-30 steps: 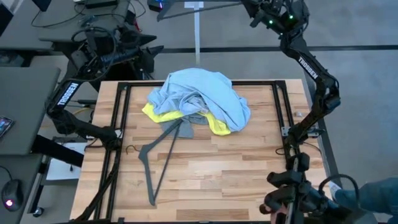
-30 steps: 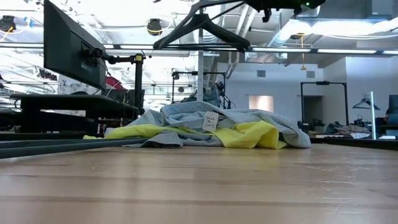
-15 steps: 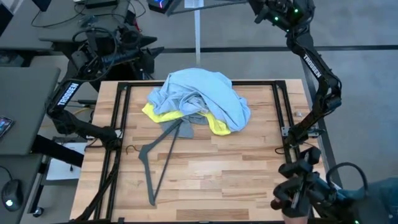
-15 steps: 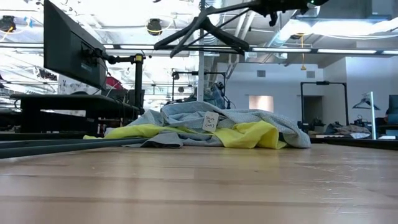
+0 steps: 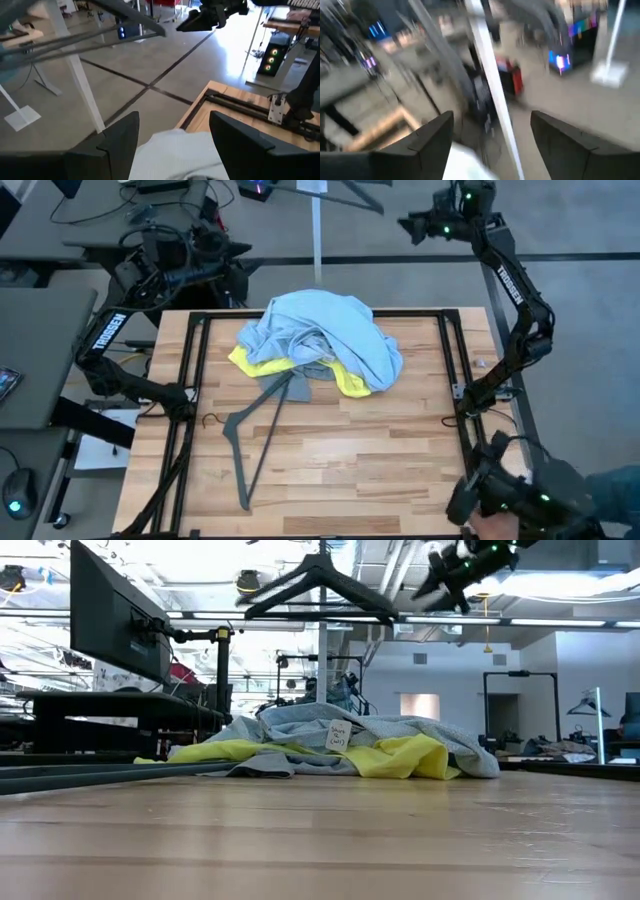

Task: Hang clothes
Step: Hang the black hanger on the clothes rack

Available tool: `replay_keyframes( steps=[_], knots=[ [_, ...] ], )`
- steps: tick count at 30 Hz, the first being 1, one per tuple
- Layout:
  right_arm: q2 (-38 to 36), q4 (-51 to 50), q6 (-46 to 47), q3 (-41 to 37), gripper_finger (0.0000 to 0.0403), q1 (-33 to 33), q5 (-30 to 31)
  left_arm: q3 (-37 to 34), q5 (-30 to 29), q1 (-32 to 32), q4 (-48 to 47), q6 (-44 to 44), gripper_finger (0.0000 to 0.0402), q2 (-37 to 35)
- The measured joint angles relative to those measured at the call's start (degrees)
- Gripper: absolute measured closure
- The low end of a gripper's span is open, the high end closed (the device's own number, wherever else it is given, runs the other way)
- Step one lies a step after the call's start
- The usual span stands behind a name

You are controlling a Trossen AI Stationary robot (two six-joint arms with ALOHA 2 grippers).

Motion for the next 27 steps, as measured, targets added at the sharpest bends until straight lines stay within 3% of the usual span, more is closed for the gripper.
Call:
replay_keyframes(
  steps=[3, 5, 9, 13, 20, 27],
  knots=[
    [0.0, -11.7, -5.3, -0.2, 0.0145, 2.5, -0.4, 0.0, 0.0, 0.0, -3.7, -1.9, 0.0178, 0.0],
    [0.0, -17.0, -8.1, -1.2, 0.0144, 5.9, -4.1, -0.1, -0.1, -0.9, -9.1, -3.8, 0.0178, 0.0],
    [0.0, -20.4, -11.3, -7.0, 0.0144, 15.1, -11.0, -2.8, -4.3, -7.4, -20.7, -12.7, 0.0178, 1.5],
    [0.0, -14.8, -10.4, -16.9, 0.0144, 24.5, -11.0, -9.9, -9.3, -18.9, -26.2, -26.0, 0.0178, 4.1],
    [0.1, 2.8, -1.6, -32.1, 0.0143, 37.1, -11.0, -30.0, -9.7, -34.5, -28.1, -51.7, 0.0178, 6.0],
    [0.1, 5.8, -0.9, -35.5, 0.0143, 43.5, -11.0, -48.2, -4.9, -42.0, -20.6, -57.0, 0.0178, 5.9]
  ],
)
